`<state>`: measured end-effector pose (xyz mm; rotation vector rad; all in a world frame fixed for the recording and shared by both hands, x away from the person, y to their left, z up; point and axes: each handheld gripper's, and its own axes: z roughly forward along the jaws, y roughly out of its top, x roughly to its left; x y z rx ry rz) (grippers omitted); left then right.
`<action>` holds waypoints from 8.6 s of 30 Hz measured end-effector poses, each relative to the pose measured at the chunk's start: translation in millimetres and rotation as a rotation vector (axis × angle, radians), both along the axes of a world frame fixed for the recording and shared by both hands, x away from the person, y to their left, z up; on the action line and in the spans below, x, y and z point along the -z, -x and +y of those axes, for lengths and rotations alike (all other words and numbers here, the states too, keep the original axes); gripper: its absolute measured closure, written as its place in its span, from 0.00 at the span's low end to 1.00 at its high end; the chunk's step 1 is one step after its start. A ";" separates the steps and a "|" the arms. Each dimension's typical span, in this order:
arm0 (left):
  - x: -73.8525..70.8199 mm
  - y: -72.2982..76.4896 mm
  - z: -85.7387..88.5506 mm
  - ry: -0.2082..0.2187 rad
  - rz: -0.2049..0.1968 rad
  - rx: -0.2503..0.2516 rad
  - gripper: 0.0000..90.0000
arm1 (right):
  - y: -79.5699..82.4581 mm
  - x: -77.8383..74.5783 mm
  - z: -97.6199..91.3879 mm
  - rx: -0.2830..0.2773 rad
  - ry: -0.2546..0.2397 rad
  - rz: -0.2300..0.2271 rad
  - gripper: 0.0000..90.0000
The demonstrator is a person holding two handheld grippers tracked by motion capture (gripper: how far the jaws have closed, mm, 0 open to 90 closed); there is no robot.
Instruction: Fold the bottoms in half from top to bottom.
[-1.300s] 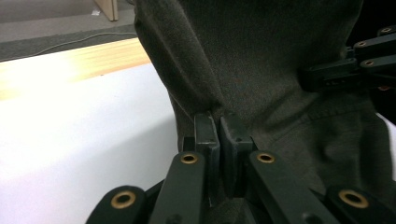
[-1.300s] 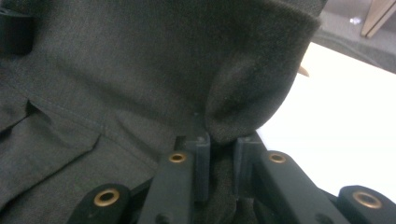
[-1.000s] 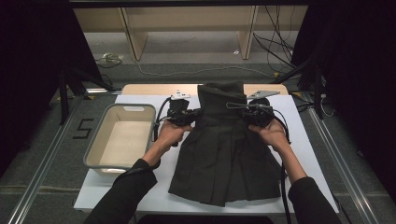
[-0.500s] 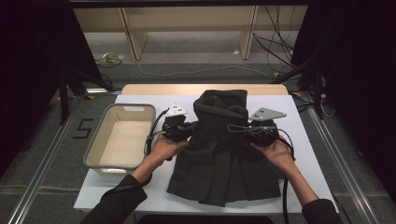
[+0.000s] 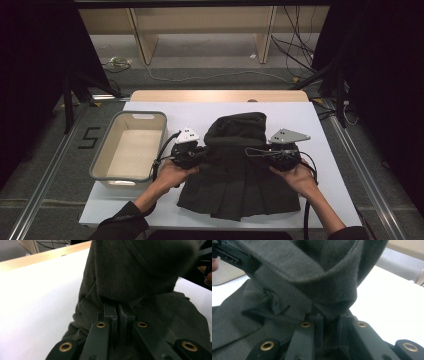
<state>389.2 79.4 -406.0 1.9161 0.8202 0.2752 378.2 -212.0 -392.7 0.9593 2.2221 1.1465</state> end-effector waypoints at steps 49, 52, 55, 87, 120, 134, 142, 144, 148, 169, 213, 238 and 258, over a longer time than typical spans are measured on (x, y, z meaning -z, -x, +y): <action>11.4 34.5 26.0 -0.121 0.054 -0.021 0.58 | 53.0 35.2 -1.8 -0.058 0.093 0.046 0.86; 7.0 32.0 31.7 -0.103 0.059 -0.040 0.59 | 52.9 35.2 -2.8 -0.059 0.094 0.045 0.86; -3.0 21.5 39.0 -0.054 0.105 -0.082 0.61 | 53.0 35.7 -3.2 -0.060 0.095 0.048 0.86; 23.1 -9.8 -12.3 -0.037 0.231 0.132 0.98 | 60.7 43.1 -8.7 -0.086 0.166 0.129 0.67; 29.7 -2.4 -17.1 -0.100 0.226 0.147 0.99 | 24.3 -17.1 7.6 0.003 -0.028 0.205 0.96; 30.1 1.5 -16.1 -0.105 0.218 0.161 0.99 | 38.3 8.8 32.6 -0.092 0.088 0.249 1.00; 22.7 9.2 -17.6 -0.100 0.193 0.175 0.98 | 41.8 33.4 30.1 -0.077 0.128 0.290 1.00; 19.9 10.9 -19.3 -0.087 0.188 0.175 0.98 | 41.8 35.6 30.1 -0.074 0.136 0.296 1.00; 10.1 20.5 -31.6 -0.062 0.164 0.211 0.98 | 40.7 37.5 28.0 -0.068 0.137 0.298 1.00; 47.4 35.3 -51.0 -0.210 0.218 0.321 0.99 | 10.2 30.4 37.1 0.047 0.139 0.200 1.00; 35.9 -19.9 -25.3 -0.130 0.228 0.049 0.99 | 26.6 45.3 8.7 0.073 0.136 0.287 0.94; 29.2 -23.7 -3.8 -0.060 0.223 -0.008 0.82 | 29.8 35.2 -2.0 0.105 0.022 0.245 0.69; 18.4 -24.1 24.4 -0.045 0.267 -0.145 0.35 | 24.7 29.2 -42.3 0.235 -0.068 0.282 0.34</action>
